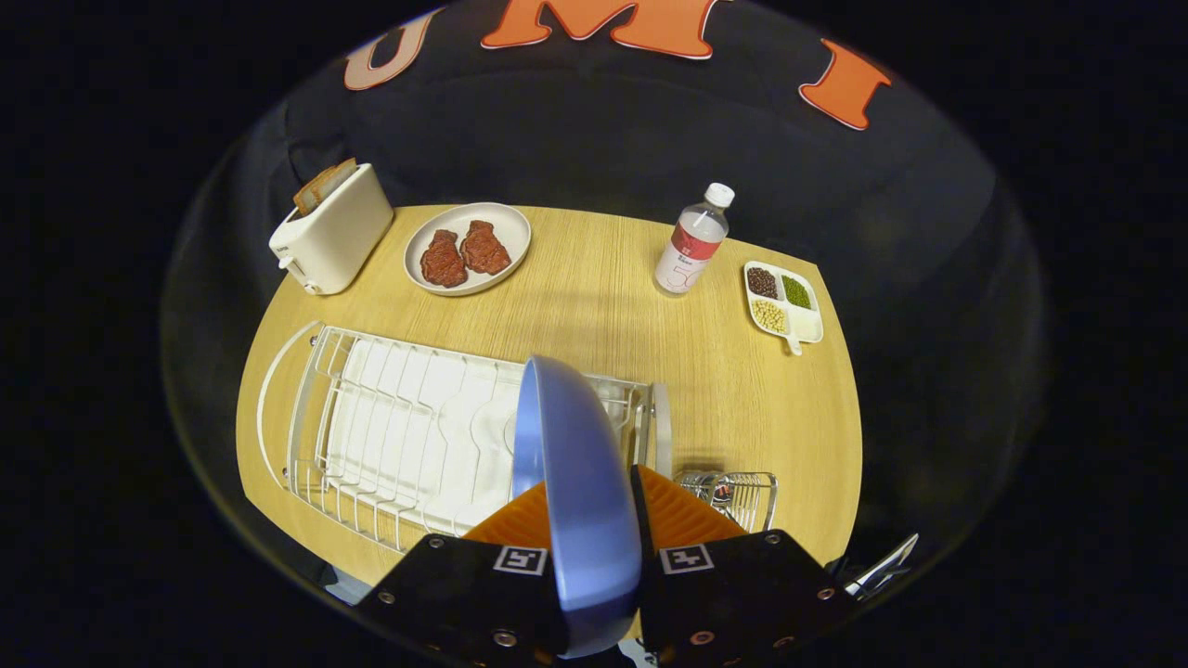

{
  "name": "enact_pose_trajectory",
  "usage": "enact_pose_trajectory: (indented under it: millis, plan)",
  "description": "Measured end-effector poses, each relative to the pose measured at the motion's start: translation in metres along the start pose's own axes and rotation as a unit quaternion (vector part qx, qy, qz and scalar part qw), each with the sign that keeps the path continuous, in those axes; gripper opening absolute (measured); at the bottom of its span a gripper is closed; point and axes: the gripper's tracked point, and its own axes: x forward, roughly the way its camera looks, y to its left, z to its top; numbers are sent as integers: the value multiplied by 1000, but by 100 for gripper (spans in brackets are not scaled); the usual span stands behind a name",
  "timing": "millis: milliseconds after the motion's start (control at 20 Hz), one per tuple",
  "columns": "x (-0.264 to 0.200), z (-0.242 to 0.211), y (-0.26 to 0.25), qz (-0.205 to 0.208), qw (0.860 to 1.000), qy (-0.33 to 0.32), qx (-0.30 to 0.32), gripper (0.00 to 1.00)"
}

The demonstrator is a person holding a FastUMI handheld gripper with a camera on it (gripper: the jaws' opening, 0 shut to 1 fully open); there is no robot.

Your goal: Take the plate from the dish rack, then take the spoon from the basket and place it into the plate.

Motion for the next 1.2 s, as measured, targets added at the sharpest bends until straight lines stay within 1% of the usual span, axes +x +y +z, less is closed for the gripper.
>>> enact_pose_trajectory:
  millis: [150,350,500,650,800,1100,1200]
  plan:
    - [-32,-11,1,37,999,-12,15,30]
    - [-68,-33,-2,92,994,-29,52,30]
    - [-88,-62,-7,130,989,-29,69,30]
    - [-94,-101,-4,172,981,-16,87,30]
    - [-91,-134,13,231,968,-17,97,30]
    - [-57,-202,37,287,949,0,130,30]
    - [-42,-221,43,298,944,9,141,30]
